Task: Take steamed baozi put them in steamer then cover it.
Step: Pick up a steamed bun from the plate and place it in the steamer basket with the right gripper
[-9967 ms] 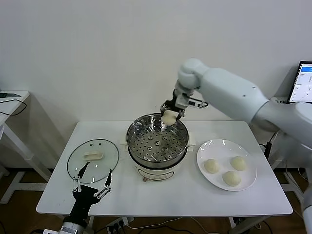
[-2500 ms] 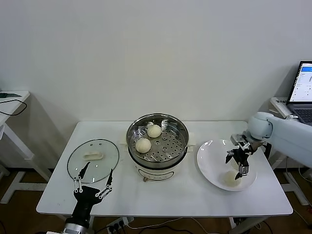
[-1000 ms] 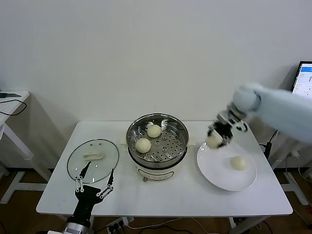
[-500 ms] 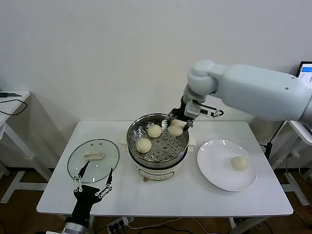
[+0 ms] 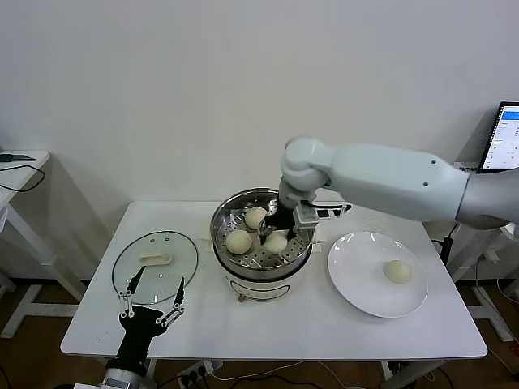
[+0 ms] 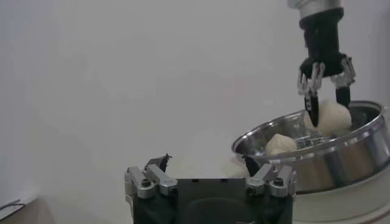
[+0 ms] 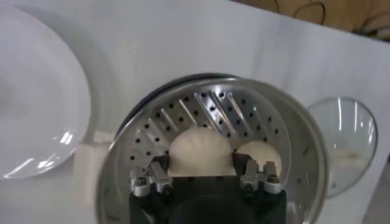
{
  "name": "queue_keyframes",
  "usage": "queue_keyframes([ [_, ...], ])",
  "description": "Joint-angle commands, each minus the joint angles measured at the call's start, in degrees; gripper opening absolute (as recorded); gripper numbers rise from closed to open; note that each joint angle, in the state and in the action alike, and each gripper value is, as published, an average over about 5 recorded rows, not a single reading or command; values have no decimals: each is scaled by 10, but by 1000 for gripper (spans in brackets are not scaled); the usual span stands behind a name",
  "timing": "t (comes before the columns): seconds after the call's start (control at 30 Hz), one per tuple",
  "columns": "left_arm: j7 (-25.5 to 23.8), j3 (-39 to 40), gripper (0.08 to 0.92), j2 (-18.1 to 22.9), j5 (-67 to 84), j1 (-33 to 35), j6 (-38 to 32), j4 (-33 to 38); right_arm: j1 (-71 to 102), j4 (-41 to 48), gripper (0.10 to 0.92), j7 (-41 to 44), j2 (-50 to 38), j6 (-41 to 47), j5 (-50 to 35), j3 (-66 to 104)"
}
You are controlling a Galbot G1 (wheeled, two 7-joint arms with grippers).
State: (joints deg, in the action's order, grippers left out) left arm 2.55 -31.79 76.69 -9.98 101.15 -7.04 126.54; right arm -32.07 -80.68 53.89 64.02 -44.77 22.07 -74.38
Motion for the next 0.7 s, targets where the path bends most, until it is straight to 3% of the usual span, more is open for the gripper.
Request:
queue_keyframes([
  [0.03, 1, -1, 823, 0, 0, 1, -1, -1, 34, 5, 687, -19, 15, -34, 49, 2],
  [0.33, 3, 2, 823, 2, 0, 3, -7, -2, 48, 19, 693, -11, 25, -28, 56, 1],
  [0.57, 3, 4, 823, 0, 0, 0, -8, -2, 35, 17, 801, -14, 18, -16, 54, 5],
  [0.7, 3, 5, 823, -1, 0, -3, -7, -4, 17, 8, 821, -21, -5, -11, 43, 22],
])
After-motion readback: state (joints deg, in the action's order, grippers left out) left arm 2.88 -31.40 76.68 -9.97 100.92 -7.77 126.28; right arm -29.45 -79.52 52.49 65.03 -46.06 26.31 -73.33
